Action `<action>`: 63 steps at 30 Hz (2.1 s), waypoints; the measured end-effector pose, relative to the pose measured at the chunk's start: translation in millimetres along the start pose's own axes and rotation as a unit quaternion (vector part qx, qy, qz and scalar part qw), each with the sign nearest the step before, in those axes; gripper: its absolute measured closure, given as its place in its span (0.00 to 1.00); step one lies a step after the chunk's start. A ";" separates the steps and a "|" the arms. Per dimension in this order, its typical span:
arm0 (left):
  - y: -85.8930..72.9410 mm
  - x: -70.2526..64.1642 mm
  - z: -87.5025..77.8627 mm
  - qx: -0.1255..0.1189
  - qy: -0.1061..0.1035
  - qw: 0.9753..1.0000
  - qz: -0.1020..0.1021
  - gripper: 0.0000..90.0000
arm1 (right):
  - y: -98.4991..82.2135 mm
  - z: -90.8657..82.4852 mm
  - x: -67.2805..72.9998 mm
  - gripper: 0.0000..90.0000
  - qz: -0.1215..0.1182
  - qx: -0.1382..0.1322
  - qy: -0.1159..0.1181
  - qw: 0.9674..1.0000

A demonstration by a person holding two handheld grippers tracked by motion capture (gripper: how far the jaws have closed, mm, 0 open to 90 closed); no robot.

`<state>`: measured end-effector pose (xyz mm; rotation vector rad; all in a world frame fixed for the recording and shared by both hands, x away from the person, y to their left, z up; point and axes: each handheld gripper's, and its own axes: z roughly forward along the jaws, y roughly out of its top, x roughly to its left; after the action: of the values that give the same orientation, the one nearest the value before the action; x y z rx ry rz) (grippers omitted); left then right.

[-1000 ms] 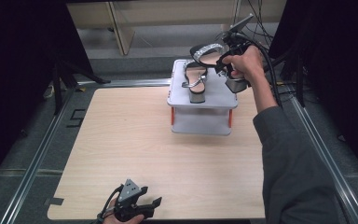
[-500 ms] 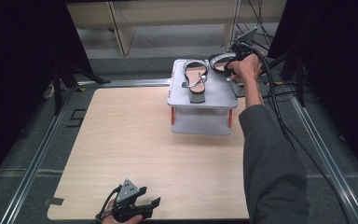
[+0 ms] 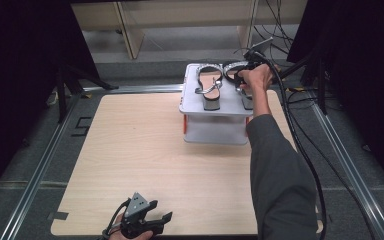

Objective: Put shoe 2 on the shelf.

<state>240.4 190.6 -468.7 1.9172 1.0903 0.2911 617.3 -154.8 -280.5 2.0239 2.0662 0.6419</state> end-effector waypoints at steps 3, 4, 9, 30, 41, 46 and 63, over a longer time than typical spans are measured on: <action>-0.1 -0.4 0.8 0.001 0.001 1.000 -0.003 0.37 | 0.7 -3.5 2.2 0.30 0.017 0.015 0.039 0.999; -0.2 -0.1 0.6 0.003 0.001 1.000 0.000 0.36 | 0.3 -3.7 2.9 0.30 0.020 0.022 0.040 0.999; -0.2 0.8 -0.4 0.004 0.004 1.000 0.004 0.37 | 0.8 -5.2 0.8 0.31 0.025 0.031 0.044 0.998; -1.8 0.0 0.6 0.004 0.001 1.000 -0.002 0.36 | 4.9 -75.3 -63.3 0.31 -0.010 -0.032 0.057 0.998; -2.4 0.9 1.6 0.008 0.002 1.000 -0.006 0.36 | -14.1 -20.6 -87.5 0.32 -0.022 0.019 0.068 0.997; -2.3 1.0 1.2 0.007 0.001 1.000 -0.007 0.36 | -14.6 -9.9 -76.6 0.40 -0.037 0.003 0.079 0.996; -1.4 0.1 0.0 0.013 0.007 1.000 -0.006 0.36 | -16.8 -4.5 -55.2 0.37 -0.072 -0.002 0.079 0.994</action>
<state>239.6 191.0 -469.8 1.9340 1.1205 0.2851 603.4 -209.6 -292.9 1.8548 2.2706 0.8033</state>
